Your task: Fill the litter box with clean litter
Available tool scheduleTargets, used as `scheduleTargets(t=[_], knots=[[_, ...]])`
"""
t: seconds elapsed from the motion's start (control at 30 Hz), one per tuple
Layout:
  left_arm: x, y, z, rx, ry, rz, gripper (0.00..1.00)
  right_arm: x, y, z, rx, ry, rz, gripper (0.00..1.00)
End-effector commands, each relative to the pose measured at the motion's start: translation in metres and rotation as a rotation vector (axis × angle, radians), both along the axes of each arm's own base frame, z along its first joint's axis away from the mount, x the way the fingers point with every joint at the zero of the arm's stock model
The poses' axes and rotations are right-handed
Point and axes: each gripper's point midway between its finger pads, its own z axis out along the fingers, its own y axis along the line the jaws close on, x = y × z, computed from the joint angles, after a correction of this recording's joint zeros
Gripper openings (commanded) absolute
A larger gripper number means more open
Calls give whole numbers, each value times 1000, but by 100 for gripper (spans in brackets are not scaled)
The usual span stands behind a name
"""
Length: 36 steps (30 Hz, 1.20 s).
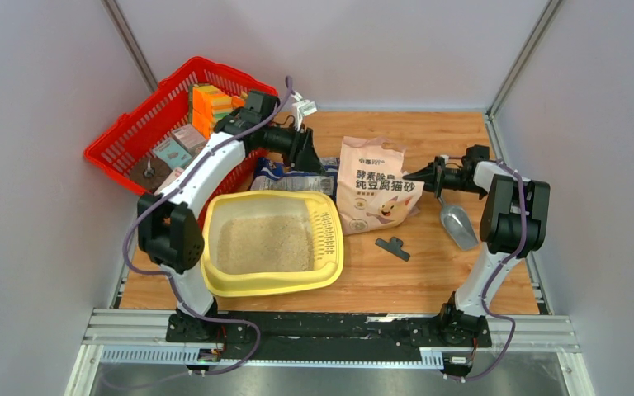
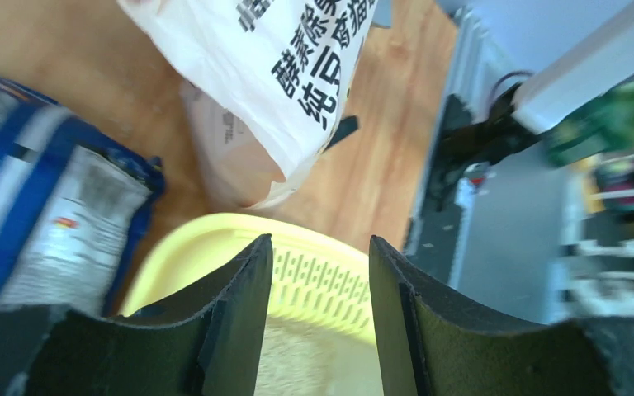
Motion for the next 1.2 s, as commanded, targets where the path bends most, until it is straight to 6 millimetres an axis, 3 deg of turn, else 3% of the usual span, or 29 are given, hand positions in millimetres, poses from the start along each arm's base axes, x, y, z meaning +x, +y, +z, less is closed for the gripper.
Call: scheduleTargets(t=[0.0, 0.07, 0.13, 0.2, 0.23, 0.3, 0.33, 0.37, 0.5, 0.57, 0.77, 0.97, 1.17], knots=[[2, 16, 33, 92, -591, -187, 56, -11, 2, 29, 83, 23, 21, 0], [6, 6, 45, 94, -730, -260, 62, -13, 2, 26, 86, 49, 19, 0], [1, -17, 39, 103, -874, -408, 67, -15, 3, 24, 83, 69, 17, 0], [-2, -42, 47, 107, -1038, -519, 71, -15, 3, 22, 77, 83, 14, 0], [-1, -54, 38, 103, -1059, -562, 71, -17, 3, 21, 81, 101, 14, 0], [2, -72, 42, 79, -1140, -610, 73, -18, 4, 19, 74, 118, 12, 0], [-3, -85, 28, 70, -1129, -656, 73, -19, 4, 19, 77, 136, 11, 0], [-3, -92, 34, 58, -1157, -671, 74, -21, 5, 18, 77, 144, 11, 0], [-19, -112, 10, 47, -1105, -743, 80, -21, 4, 16, 80, 151, 10, 0], [-25, -117, -6, 61, -1085, -764, 82, -21, 4, 16, 80, 150, 8, 0], [-7, -125, -39, 162, -1072, -688, 89, -21, 4, 19, 75, 127, 9, 0], [13, -124, -57, 247, -1076, -629, 89, -23, 4, 19, 75, 126, 10, 0], [-6, -106, -73, 278, -1002, -732, 88, -22, 4, 22, 76, 118, 11, 0]])
